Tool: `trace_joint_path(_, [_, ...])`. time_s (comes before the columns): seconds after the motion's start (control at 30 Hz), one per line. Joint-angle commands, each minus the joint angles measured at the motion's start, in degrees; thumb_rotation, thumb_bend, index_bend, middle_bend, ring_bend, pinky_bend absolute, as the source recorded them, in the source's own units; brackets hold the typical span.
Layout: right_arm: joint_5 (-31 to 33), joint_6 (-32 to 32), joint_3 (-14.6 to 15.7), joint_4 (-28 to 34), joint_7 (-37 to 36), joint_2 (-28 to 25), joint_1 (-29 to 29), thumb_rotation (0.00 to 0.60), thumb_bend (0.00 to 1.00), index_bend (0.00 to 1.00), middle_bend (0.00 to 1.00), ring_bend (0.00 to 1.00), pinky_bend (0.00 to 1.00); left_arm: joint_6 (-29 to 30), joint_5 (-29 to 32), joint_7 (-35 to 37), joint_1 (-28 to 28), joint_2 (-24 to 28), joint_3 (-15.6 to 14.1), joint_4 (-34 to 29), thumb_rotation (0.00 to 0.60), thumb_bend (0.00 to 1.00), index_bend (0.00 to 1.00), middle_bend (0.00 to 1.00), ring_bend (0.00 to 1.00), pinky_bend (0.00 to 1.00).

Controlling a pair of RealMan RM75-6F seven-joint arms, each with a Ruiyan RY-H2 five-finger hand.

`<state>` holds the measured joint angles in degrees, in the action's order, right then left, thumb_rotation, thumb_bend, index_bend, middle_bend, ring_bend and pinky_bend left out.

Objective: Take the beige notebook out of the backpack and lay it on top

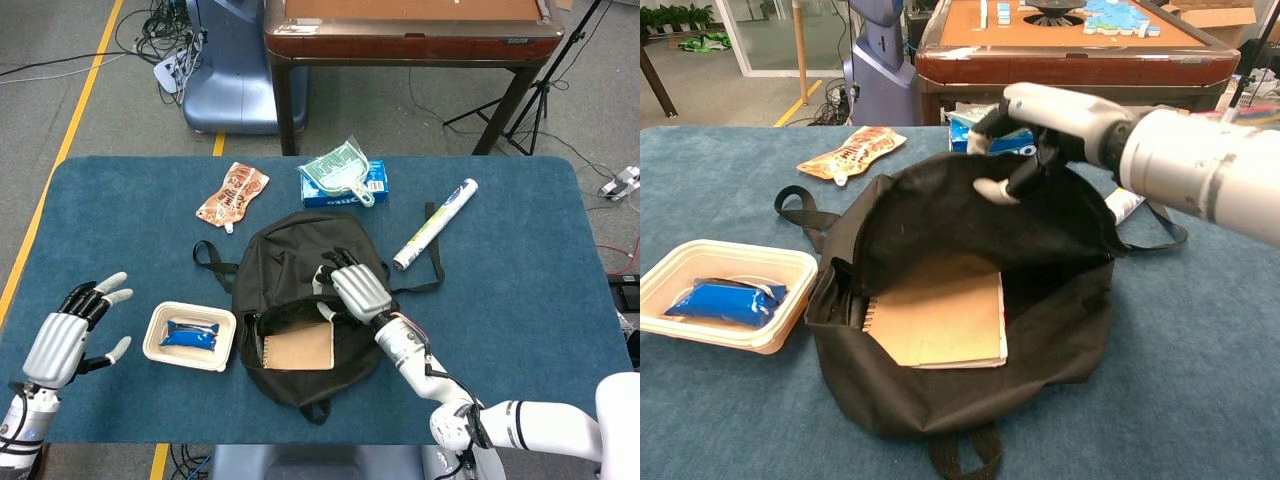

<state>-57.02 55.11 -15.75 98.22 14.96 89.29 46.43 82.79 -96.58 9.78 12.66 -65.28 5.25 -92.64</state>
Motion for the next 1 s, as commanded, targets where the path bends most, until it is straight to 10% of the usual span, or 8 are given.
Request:
trace_joint_path(0.03, [3.11,1.23,-1.86,-0.91,0.57,1.26,0.98,0.600,0.62,0.65,0.39,0.10,0.04,-0.15,-6.30,5.52,4.26,-0.92,-0.24,2.74,0.600,0.26,0.31,0.24,0.28,0.27])
trace_joint_path(0.6, [12.43,7.26,-7.12,-8.95,5.87,8.24,5.47,0.600,0.62,0.65,0.38,0.10,0.04,-5.60,-22.19,14.64,23.15,-11.72,-2.91,11.73,0.600,0.26,0.40,0.39,0.38,0.40])
trace_joint_path(1.0, [19.10,6.99,-10.05,-14.55,9.06,11.32,8.44,0.600,0.62,0.65,0.37,0.10,0.04,-5.08,-23.63,15.99,31.06,-22.43,-4.87,33.55,0.600,0.26,0.38,0.39,0.38,0.38])
